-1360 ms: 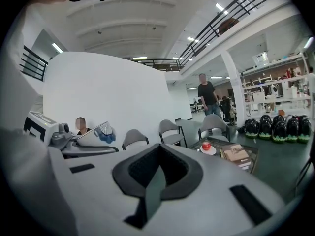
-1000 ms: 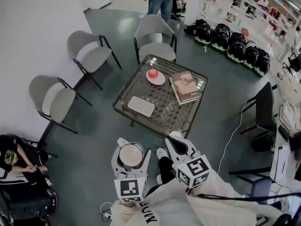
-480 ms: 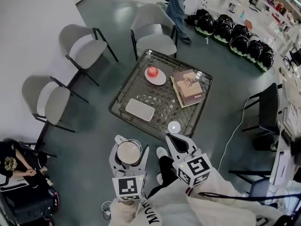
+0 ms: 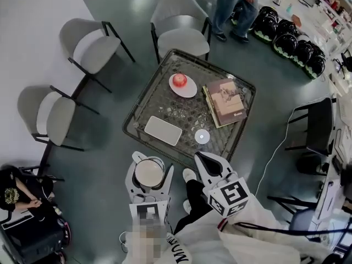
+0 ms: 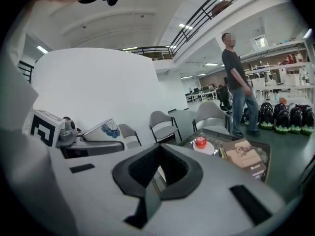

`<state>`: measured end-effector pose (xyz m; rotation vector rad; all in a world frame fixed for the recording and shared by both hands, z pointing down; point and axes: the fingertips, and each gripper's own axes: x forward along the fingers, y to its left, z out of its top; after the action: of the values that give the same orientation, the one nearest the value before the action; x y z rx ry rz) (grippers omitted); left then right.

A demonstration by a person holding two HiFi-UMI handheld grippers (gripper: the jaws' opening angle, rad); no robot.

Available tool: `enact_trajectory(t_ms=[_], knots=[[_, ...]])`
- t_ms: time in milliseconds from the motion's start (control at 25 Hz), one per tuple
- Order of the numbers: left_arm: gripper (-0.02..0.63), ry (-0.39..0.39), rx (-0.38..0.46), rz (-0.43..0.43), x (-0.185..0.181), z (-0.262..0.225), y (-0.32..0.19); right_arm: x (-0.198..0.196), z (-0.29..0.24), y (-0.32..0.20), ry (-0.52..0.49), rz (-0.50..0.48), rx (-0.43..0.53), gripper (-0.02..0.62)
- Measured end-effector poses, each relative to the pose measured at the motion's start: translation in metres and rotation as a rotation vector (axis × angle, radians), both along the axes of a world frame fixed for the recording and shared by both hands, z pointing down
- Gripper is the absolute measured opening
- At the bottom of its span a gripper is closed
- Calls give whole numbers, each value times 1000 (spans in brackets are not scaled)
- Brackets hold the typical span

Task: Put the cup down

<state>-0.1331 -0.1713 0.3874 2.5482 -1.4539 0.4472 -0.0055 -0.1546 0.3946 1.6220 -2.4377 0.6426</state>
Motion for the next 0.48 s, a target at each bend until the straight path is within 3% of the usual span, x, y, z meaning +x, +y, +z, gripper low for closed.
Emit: enact_trajectory(t_ms=[480], knots=[[416,-2,-24,15,12,61,-67,11,51,-58,31,4,-31,5]])
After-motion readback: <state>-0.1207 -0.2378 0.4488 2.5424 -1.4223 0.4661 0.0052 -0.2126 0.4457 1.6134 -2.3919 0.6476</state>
